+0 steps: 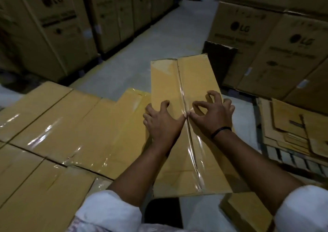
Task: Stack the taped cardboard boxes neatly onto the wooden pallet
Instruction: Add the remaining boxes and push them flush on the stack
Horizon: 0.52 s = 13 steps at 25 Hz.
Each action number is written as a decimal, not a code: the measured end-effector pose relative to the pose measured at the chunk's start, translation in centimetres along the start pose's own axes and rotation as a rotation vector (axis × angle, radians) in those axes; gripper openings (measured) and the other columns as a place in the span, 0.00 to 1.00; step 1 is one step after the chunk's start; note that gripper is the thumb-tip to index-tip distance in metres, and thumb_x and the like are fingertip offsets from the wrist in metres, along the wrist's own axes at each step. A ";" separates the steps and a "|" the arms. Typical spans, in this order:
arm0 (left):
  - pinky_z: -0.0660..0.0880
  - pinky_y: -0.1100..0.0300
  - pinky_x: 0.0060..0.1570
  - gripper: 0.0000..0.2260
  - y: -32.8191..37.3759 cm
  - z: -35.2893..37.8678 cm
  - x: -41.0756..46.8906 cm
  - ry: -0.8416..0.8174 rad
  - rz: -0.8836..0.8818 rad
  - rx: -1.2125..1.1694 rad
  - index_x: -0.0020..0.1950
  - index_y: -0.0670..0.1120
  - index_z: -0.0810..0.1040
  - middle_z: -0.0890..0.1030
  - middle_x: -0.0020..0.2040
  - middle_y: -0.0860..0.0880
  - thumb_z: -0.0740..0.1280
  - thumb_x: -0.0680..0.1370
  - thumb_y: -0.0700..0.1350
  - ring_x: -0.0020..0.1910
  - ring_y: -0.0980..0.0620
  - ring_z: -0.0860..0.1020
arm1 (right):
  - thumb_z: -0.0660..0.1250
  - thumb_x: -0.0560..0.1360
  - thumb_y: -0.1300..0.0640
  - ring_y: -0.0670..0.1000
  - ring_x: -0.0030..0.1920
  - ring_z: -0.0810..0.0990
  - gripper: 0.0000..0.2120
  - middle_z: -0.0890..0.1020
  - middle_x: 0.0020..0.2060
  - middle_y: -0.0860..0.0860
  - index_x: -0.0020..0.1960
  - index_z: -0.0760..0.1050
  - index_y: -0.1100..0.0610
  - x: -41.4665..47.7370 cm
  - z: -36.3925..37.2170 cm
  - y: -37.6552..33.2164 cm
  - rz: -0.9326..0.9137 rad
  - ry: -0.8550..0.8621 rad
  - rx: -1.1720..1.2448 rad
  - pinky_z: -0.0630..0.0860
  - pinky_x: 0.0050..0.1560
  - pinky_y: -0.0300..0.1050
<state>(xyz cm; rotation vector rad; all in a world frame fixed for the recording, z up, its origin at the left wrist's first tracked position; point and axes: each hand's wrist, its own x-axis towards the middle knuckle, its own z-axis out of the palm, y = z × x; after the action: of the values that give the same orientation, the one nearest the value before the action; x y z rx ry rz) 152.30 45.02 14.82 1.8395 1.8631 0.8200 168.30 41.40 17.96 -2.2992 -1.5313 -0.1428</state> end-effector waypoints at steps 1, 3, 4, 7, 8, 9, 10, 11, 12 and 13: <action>0.64 0.45 0.67 0.38 0.0 0.3 1.4 0.003 0.001 0.013 0.71 0.61 0.70 0.63 0.74 0.41 0.64 0.66 0.79 0.68 0.38 0.66 | 0.67 0.68 0.28 0.57 0.65 0.64 0.23 0.63 0.73 0.43 0.59 0.81 0.37 1.6 0.8 -0.2 -0.017 0.004 0.018 0.63 0.61 0.52; 0.64 0.45 0.68 0.38 0.5 1.3 4.4 -0.008 0.006 0.040 0.72 0.61 0.69 0.62 0.75 0.41 0.64 0.67 0.79 0.69 0.37 0.65 | 0.68 0.69 0.29 0.58 0.67 0.63 0.23 0.64 0.72 0.44 0.59 0.81 0.38 4.7 2.5 -0.3 -0.029 -0.001 0.045 0.63 0.63 0.54; 0.64 0.45 0.68 0.38 1.0 2.1 6.2 -0.010 0.007 0.056 0.72 0.61 0.69 0.61 0.76 0.40 0.64 0.67 0.79 0.69 0.37 0.65 | 0.68 0.69 0.30 0.58 0.67 0.63 0.23 0.64 0.72 0.44 0.60 0.80 0.38 6.5 3.4 0.0 -0.028 -0.008 0.062 0.63 0.64 0.54; 0.64 0.46 0.69 0.39 2.7 4.6 10.0 -0.019 -0.005 0.080 0.72 0.61 0.69 0.61 0.75 0.41 0.65 0.66 0.79 0.69 0.37 0.65 | 0.68 0.69 0.30 0.58 0.67 0.63 0.23 0.65 0.71 0.44 0.60 0.80 0.38 10.7 5.4 1.5 -0.006 -0.009 0.107 0.63 0.63 0.53; 0.64 0.45 0.69 0.39 3.6 5.6 10.9 -0.025 0.007 0.087 0.72 0.61 0.69 0.61 0.75 0.41 0.66 0.66 0.79 0.69 0.37 0.65 | 0.68 0.69 0.30 0.58 0.67 0.63 0.23 0.66 0.70 0.44 0.61 0.80 0.38 12.0 6.0 2.5 -0.012 -0.010 0.116 0.63 0.62 0.53; 0.64 0.45 0.69 0.39 4.9 6.9 12.1 -0.032 0.020 0.102 0.72 0.62 0.69 0.61 0.75 0.42 0.66 0.65 0.79 0.69 0.38 0.65 | 0.68 0.69 0.30 0.58 0.67 0.63 0.23 0.66 0.70 0.44 0.61 0.79 0.38 13.8 6.7 3.8 -0.026 -0.019 0.119 0.63 0.62 0.52; 0.63 0.46 0.69 0.39 6.1 8.2 13.3 -0.039 0.022 0.115 0.72 0.62 0.69 0.61 0.75 0.42 0.66 0.66 0.78 0.69 0.38 0.64 | 0.68 0.69 0.30 0.58 0.66 0.63 0.23 0.67 0.70 0.44 0.61 0.79 0.38 15.6 7.3 5.0 -0.035 -0.031 0.124 0.63 0.62 0.53; 0.63 0.46 0.69 0.38 7.1 9.8 14.6 -0.044 0.016 0.120 0.72 0.62 0.69 0.61 0.74 0.42 0.66 0.66 0.78 0.70 0.38 0.64 | 0.67 0.69 0.29 0.58 0.66 0.64 0.24 0.68 0.70 0.44 0.61 0.79 0.38 17.5 8.0 6.4 -0.038 -0.038 0.140 0.63 0.62 0.53; 0.63 0.46 0.69 0.38 8.3 11.4 15.9 -0.044 0.011 0.132 0.72 0.61 0.69 0.62 0.74 0.42 0.67 0.67 0.77 0.70 0.38 0.64 | 0.67 0.69 0.29 0.58 0.65 0.65 0.24 0.68 0.69 0.43 0.61 0.79 0.38 19.6 8.6 7.8 -0.037 -0.045 0.147 0.64 0.62 0.53; 0.64 0.46 0.69 0.38 9.6 12.8 16.7 -0.046 -0.004 0.151 0.73 0.61 0.69 0.62 0.74 0.41 0.67 0.67 0.77 0.70 0.38 0.65 | 0.66 0.69 0.28 0.58 0.65 0.65 0.25 0.69 0.69 0.43 0.61 0.79 0.38 21.2 8.9 9.1 -0.038 -0.063 0.144 0.64 0.62 0.54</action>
<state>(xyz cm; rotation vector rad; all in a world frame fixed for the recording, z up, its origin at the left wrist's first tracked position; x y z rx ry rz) 166.93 62.95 13.44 1.9269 1.9458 0.6458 184.06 59.96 13.52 -2.1816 -1.5632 0.0300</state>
